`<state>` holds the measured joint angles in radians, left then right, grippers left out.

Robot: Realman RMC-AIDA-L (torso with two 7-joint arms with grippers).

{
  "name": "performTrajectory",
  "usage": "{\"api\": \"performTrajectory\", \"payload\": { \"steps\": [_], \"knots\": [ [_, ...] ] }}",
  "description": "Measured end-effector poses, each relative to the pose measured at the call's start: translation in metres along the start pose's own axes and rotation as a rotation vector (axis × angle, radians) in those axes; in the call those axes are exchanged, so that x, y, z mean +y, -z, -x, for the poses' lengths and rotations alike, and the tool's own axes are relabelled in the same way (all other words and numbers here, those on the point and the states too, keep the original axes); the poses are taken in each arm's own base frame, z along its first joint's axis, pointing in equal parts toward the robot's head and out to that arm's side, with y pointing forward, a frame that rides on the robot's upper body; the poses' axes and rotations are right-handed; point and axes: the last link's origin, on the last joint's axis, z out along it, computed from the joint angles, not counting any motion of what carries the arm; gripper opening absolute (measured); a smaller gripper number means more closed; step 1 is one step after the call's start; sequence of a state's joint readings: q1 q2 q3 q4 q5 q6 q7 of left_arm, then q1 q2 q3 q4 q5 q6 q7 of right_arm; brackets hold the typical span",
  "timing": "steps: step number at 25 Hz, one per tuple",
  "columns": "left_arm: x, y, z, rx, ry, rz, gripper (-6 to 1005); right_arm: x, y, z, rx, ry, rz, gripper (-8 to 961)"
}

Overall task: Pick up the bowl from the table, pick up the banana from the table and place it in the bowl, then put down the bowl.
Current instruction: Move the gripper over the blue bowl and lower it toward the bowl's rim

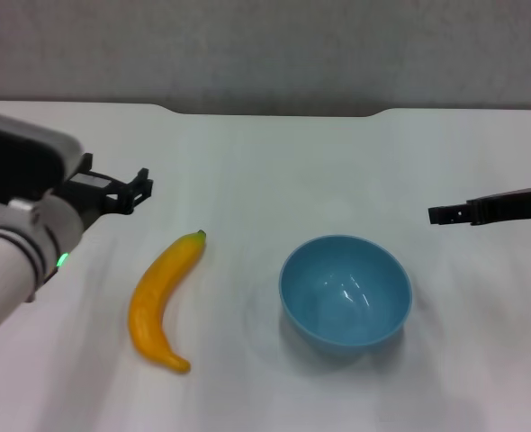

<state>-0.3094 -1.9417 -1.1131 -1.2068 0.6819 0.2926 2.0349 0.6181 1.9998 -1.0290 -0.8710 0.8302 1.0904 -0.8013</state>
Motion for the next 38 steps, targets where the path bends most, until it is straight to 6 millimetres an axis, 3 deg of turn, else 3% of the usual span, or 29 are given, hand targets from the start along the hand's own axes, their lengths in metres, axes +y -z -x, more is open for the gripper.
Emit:
{"api": "performTrajectory", "payload": {
  "steps": [5,12,17,26,38],
  "knots": [
    [0.012,-0.004,-0.005,-0.138,-0.058,-0.041,817,0.005,-0.006,0.003,0.003,0.018,0.002,759],
    [0.024,-0.007,-0.015,-0.265,0.007,0.021,817,0.012,-0.02,0.0,0.025,0.016,0.013,759],
    [0.02,-0.01,-0.021,-0.332,0.033,0.02,817,0.031,-0.039,0.0,0.043,0.033,0.053,760],
    [0.015,-0.01,-0.018,-0.346,0.044,0.006,818,0.05,-0.053,-0.018,0.103,0.038,0.082,760],
    [0.014,-0.011,-0.014,-0.352,0.046,0.007,818,0.045,-0.057,-0.028,0.132,-0.003,0.058,747]
  ]
}}
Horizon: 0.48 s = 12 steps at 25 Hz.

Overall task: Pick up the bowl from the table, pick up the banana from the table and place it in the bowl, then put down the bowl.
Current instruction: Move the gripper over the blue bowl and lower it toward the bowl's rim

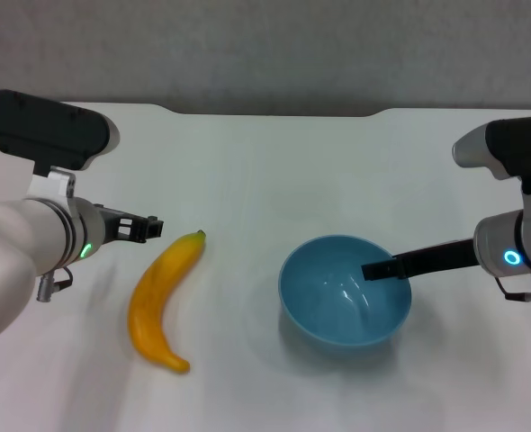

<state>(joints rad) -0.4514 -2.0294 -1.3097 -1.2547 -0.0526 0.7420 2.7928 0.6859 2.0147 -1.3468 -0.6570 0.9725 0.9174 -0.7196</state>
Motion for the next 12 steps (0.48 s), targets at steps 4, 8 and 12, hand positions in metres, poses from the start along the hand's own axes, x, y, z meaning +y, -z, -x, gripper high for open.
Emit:
{"api": "performTrajectory", "payload": {
  "steps": [4,8,12],
  "knots": [
    [0.0,0.0,0.0,0.0,0.0,0.001,818,-0.003,-0.005,-0.002,0.004,-0.022,-0.016,734],
    [0.001,0.0,-0.002,0.009,0.0,0.006,818,-0.004,-0.011,-0.004,0.011,-0.042,-0.03,722],
    [0.003,0.0,-0.004,0.028,0.0,0.016,818,-0.004,-0.016,-0.006,0.019,-0.065,-0.043,709]
  ]
}}
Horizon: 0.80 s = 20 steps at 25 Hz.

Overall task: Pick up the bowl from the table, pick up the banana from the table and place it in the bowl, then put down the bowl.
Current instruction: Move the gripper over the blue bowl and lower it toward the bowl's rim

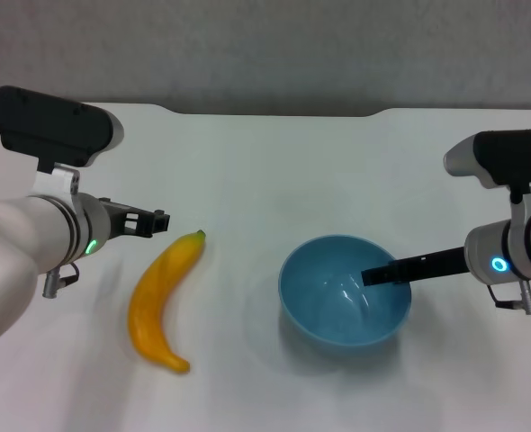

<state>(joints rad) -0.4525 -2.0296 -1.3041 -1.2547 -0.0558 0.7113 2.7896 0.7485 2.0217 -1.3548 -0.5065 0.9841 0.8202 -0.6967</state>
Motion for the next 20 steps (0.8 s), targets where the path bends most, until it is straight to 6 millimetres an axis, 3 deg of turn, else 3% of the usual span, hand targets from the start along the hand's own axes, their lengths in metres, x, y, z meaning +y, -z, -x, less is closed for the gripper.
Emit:
{"api": "performTrajectory", "payload": {
  "steps": [12,20],
  "knots": [
    [0.0,0.0,0.002,-0.001,0.007,0.002,819,-0.002,-0.009,-0.007,0.012,0.001,-0.035,672],
    [0.001,0.0,0.001,0.008,0.009,0.005,819,0.013,-0.017,-0.01,0.016,0.033,-0.007,647]
  ]
}}
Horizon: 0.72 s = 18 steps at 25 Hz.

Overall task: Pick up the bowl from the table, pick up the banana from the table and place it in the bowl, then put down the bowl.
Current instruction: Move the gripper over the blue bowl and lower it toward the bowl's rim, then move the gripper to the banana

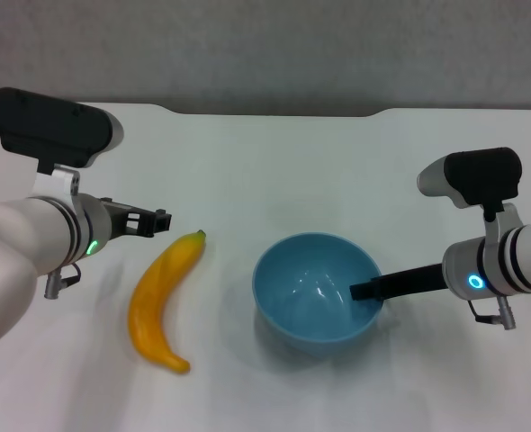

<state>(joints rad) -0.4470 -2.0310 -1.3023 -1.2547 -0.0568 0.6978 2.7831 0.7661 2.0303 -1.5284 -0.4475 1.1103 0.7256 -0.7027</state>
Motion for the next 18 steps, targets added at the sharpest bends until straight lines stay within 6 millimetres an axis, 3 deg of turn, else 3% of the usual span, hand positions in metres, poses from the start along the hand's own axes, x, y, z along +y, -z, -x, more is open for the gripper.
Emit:
{"api": "performTrajectory", "payload": {
  "steps": [5,15,18],
  "knots": [
    [-0.0009,0.0,0.0019,-0.003,0.003,-0.001,819,-0.0015,0.0006,0.0005,-0.012,0.005,-0.009,631],
    [-0.0014,0.0,0.0037,-0.005,0.005,-0.002,819,-0.0074,0.0058,-0.0003,-0.059,0.009,-0.022,161],
    [-0.0007,0.0,0.004,-0.005,0.003,-0.001,819,-0.0079,0.0058,-0.0014,-0.057,0.015,-0.025,92]
  ]
}}
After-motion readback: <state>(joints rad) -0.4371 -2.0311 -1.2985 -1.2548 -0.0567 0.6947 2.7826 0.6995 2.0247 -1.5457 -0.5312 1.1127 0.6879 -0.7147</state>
